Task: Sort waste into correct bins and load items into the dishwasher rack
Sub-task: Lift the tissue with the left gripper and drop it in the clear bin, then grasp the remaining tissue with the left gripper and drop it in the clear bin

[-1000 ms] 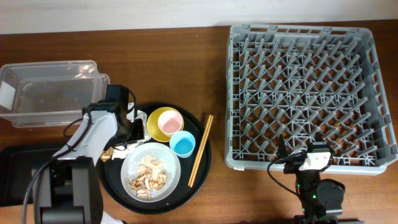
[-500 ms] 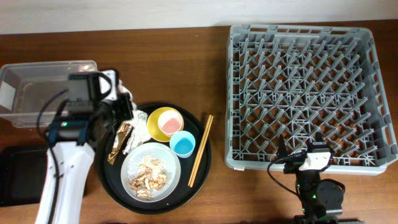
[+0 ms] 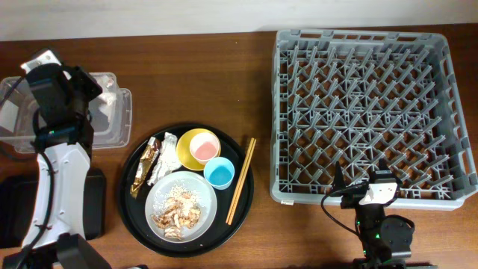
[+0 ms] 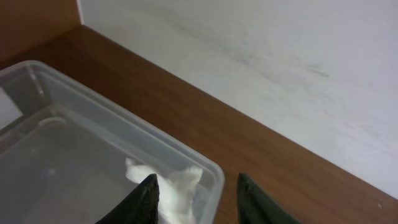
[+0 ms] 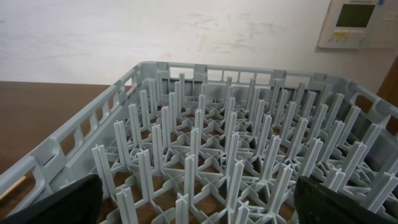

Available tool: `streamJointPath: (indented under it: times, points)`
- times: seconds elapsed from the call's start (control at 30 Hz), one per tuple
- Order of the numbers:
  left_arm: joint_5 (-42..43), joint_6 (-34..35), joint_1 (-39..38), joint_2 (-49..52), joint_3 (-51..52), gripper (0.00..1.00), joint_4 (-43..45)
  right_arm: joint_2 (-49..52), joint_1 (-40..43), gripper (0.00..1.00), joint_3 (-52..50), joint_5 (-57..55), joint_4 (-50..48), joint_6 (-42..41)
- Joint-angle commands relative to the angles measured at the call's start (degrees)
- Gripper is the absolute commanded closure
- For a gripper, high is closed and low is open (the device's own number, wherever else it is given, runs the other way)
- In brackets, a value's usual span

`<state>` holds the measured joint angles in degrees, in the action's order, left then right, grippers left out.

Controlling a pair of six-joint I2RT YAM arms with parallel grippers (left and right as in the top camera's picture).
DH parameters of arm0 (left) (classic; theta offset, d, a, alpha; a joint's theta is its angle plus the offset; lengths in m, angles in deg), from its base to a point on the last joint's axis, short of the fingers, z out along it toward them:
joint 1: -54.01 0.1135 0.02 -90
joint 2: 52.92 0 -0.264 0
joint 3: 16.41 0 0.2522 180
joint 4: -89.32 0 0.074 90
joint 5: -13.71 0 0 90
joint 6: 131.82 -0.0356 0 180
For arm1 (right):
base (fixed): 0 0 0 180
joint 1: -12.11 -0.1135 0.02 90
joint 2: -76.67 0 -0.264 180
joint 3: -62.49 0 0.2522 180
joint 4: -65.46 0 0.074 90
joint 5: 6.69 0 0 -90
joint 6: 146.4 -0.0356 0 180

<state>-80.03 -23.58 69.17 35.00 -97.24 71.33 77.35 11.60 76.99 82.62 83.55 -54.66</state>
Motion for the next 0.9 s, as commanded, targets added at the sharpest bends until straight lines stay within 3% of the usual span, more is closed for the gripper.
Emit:
streamJointPath:
  times: [0.0, 0.13, 0.2, 0.27, 0.3, 0.37, 0.47, 0.57, 0.73, 0.87]
  points:
    - [-2.12, 0.17, 2.32, 0.2, -0.39, 0.56, 0.72, -0.28, 0.37, 0.02, -0.42, -0.87, 0.22, -0.02]
    - [0.02, 0.2, 3.74, -0.52, -0.37, 0.52, -5.2, -0.28, 0.37, 0.02, -0.42, -0.87, 0.22, -0.02]
    - [9.29, 0.2, 3.72, -1.49, -0.37, 0.48, -10.14, -0.28, 0.37, 0.02, -0.42, -0.87, 0.22, -0.04]
    - [27.5, 0.15, 3.69, -3.04, -0.37, 0.47, -18.43, -0.28, 0.37, 0.02, -0.42, -0.87, 0.22, -0.02]
    - [33.57, -0.17, 3.48, -3.3, -0.37, 0.5, -21.42, -0.28, 0.37, 0.02, -0.42, -0.87, 0.22, -0.02]
    - [43.19, -8.31, 1.49, -3.3, -0.37, 0.63, -28.74, -0.28, 0.37, 0.01, -0.42, -0.87, 0.22, -0.04]
    - [36.83, -16.9, -3.39, -3.3, -0.37, 0.62, -38.64, -0.28, 0.37, 0.02, -0.42, -0.87, 0.22, -0.02]
    - [17.22, -16.59, -8.98, -3.28, 0.76, 0.57, -45.99, -0.28, 0.37, 0.02, -0.42, -0.87, 0.22, -0.02]
    - [13.14, -14.36, -12.55, -3.08, 7.67, 0.59, -39.15, -0.28, 0.37, 0.02, -0.42, -0.87, 0.22, -0.04]
    - [12.92, -14.38, -12.57, -0.37, 9.27, 0.7, -36.72, -0.28, 0.37, 0.02, -0.42, -0.87, 0.22, -0.02]
